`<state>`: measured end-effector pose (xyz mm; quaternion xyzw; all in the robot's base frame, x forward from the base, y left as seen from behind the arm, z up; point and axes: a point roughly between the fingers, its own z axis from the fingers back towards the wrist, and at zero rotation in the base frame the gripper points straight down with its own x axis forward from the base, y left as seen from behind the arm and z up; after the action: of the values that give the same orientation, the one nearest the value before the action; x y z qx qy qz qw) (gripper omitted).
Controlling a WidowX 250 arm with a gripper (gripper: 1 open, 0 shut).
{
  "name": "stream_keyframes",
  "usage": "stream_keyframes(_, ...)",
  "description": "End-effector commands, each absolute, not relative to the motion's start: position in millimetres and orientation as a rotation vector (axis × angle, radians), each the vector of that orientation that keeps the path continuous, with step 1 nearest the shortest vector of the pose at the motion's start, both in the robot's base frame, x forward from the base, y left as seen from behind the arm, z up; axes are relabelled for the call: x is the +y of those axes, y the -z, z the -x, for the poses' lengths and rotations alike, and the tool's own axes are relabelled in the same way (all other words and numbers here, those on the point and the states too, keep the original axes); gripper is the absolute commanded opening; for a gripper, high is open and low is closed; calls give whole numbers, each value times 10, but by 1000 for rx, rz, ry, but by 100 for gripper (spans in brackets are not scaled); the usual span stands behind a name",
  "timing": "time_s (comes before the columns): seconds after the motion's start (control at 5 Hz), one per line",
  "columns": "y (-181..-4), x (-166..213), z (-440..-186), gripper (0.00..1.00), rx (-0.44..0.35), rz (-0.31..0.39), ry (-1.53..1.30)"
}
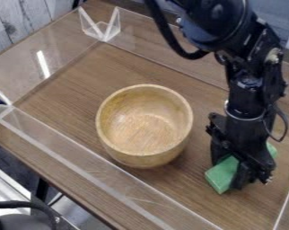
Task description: Remove the green block from inside the brown bowl and put it on the table
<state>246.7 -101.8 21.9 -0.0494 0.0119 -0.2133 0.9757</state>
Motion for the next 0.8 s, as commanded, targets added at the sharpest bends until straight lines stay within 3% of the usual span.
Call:
stream_keyframes(0.0,-278,-1008,-2535,0,-12,105,423)
stream_keyframes(0.6,-244,-974,-2505,0,-26,101,384)
